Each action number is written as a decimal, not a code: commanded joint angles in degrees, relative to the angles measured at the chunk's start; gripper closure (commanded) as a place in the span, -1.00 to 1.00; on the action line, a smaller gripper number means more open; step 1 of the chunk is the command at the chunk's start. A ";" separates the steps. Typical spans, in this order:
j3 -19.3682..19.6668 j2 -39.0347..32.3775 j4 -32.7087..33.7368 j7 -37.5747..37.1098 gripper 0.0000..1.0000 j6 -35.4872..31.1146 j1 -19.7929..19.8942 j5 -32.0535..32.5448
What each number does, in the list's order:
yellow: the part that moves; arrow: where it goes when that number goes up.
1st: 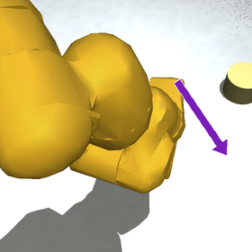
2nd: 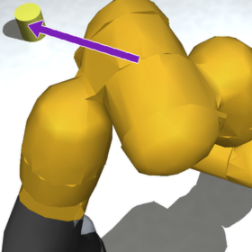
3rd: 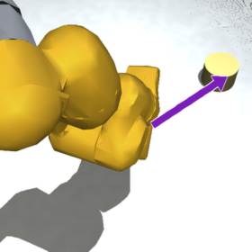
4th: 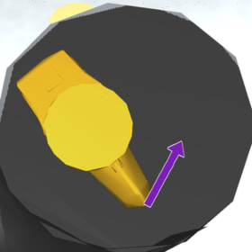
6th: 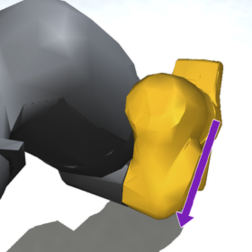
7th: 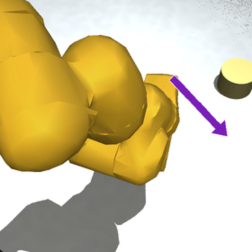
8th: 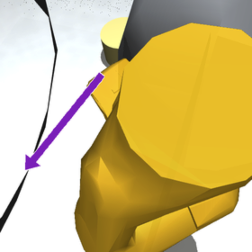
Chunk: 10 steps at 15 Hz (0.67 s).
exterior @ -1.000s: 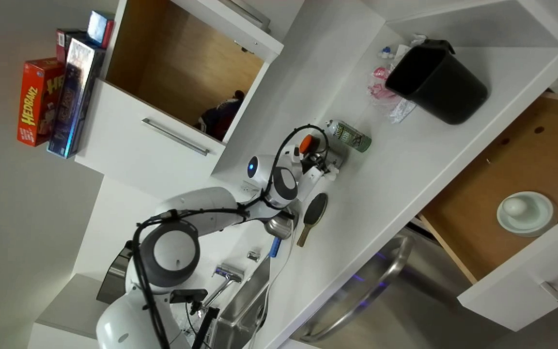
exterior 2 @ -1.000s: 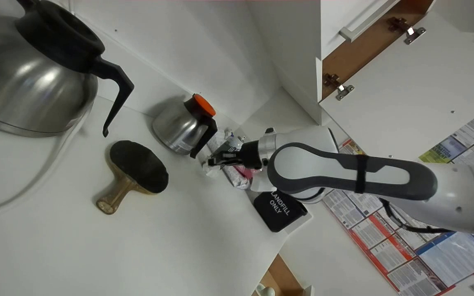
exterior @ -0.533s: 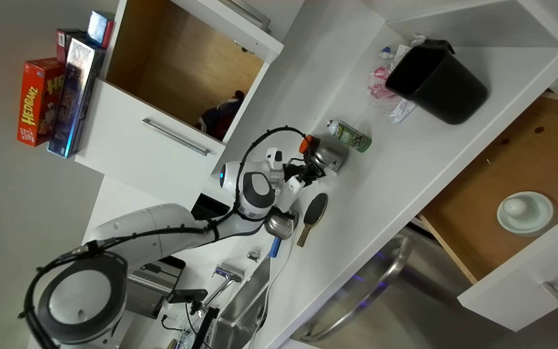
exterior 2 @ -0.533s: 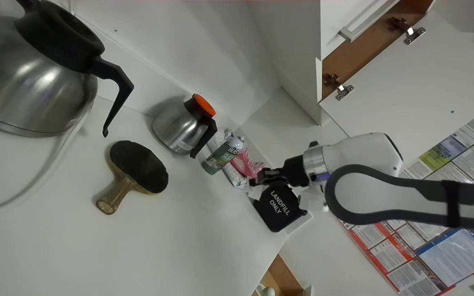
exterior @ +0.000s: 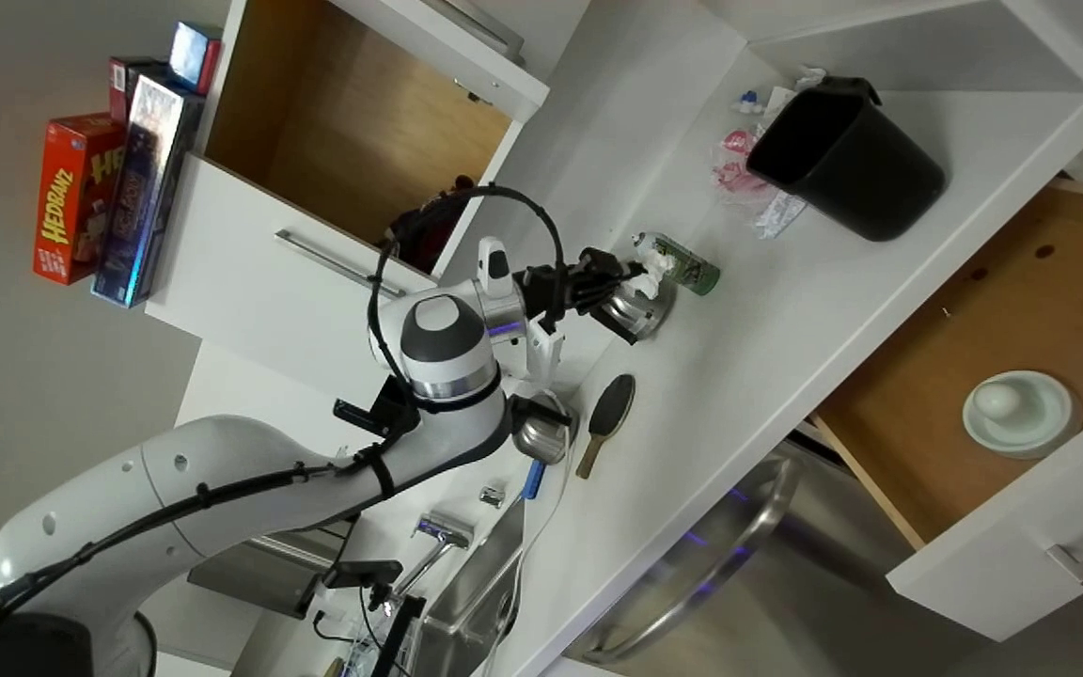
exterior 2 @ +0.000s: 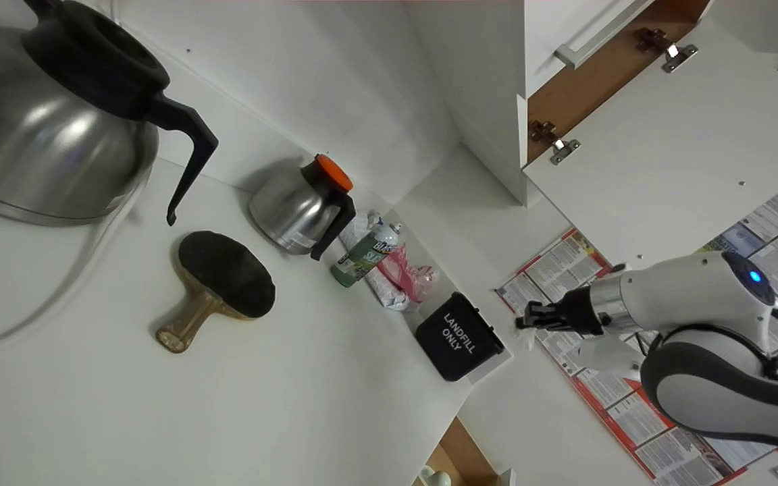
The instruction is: Put the crumpled paper in the bin
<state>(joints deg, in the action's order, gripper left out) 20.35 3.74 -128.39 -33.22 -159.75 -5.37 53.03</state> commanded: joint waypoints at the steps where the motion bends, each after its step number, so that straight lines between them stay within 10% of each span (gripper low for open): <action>1: 0.20 1.93 0.12 -11.57 0.99 4.36 2.39 11.14; 10: 1.38 -3.75 6.57 -19.93 0.99 1.73 4.04 13.63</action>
<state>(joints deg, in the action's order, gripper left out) 20.96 4.08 -127.00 -46.40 -157.02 -2.61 63.60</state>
